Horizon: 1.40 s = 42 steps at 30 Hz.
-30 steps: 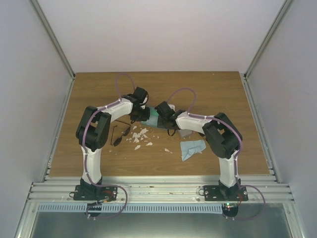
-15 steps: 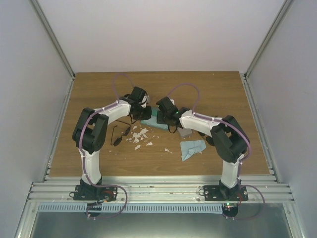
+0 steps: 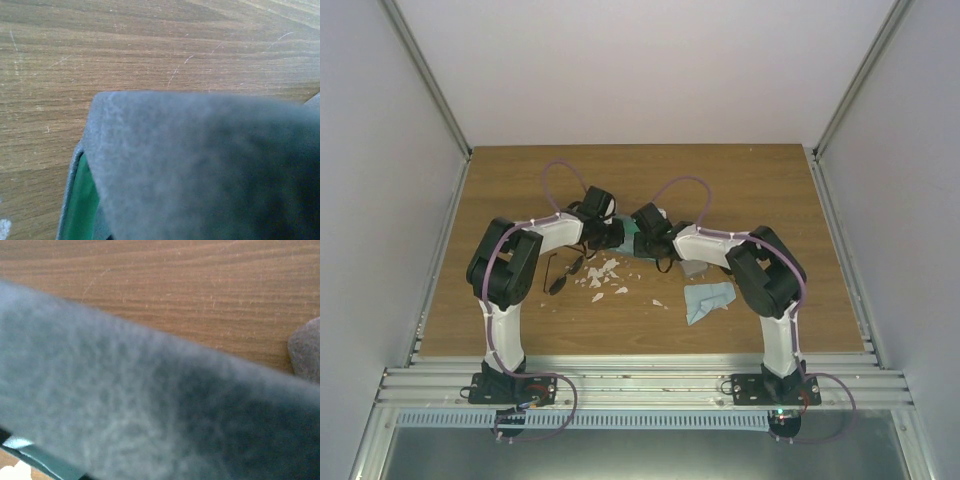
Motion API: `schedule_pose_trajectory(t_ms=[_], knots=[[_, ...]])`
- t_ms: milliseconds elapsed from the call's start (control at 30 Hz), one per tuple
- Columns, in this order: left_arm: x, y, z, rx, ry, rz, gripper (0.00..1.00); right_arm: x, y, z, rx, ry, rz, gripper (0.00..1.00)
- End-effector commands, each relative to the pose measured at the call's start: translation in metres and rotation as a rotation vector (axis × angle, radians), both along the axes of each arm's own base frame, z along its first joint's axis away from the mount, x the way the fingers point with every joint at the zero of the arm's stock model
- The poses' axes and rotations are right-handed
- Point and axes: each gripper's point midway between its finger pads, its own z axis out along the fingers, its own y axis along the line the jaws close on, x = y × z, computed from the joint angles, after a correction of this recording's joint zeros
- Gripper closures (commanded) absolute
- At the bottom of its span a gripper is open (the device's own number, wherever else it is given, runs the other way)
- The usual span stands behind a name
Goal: Organize the sunglasses
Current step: Place the glasses cleaning cloth in the sunglasses case, then pick up the sunglasses from the center of the board.
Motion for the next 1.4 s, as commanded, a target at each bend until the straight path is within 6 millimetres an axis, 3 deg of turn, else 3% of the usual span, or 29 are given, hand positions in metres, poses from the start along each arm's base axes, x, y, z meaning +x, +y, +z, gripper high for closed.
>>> schedule_pose_trajectory(t_ms=[0, 367, 567, 700, 867, 1000, 1167, 1367], knots=[[0.018, -0.002, 0.002, -0.035, -0.078, 0.065, 0.96, 0.024, -0.002, 0.007, -0.007, -0.071, -0.055, 0.82], [0.013, 0.028, -0.024, 0.071, -0.026, 0.219, 0.96, 0.026, -0.030, -0.007, -0.105, -0.088, -0.188, 0.83], [0.011, 0.036, -0.027, 0.084, -0.006, 0.268, 0.95, 0.024, -0.048, 0.007, -0.154, -0.118, -0.245, 0.82], [0.014, 0.031, -0.006, 0.058, -0.032, 0.245, 0.91, 0.025, -0.043, 0.031, -0.133, -0.141, -0.201, 0.77], [0.009, 0.030, 0.037, 0.039, -0.096, 0.197, 0.72, 0.017, -0.029, 0.067, -0.055, -0.169, -0.095, 0.67], [-0.005, 0.045, 0.075, 0.044, -0.152, 0.197, 0.59, 0.001, -0.022, 0.096, 0.023, -0.181, -0.015, 0.56], [-0.035, 0.084, 0.109, 0.035, -0.189, 0.254, 0.45, -0.023, -0.025, 0.125, 0.106, -0.209, 0.055, 0.46], [-0.080, 0.158, 0.120, 0.096, -0.215, 0.395, 0.28, -0.052, -0.037, 0.124, 0.130, -0.176, 0.105, 0.44]])
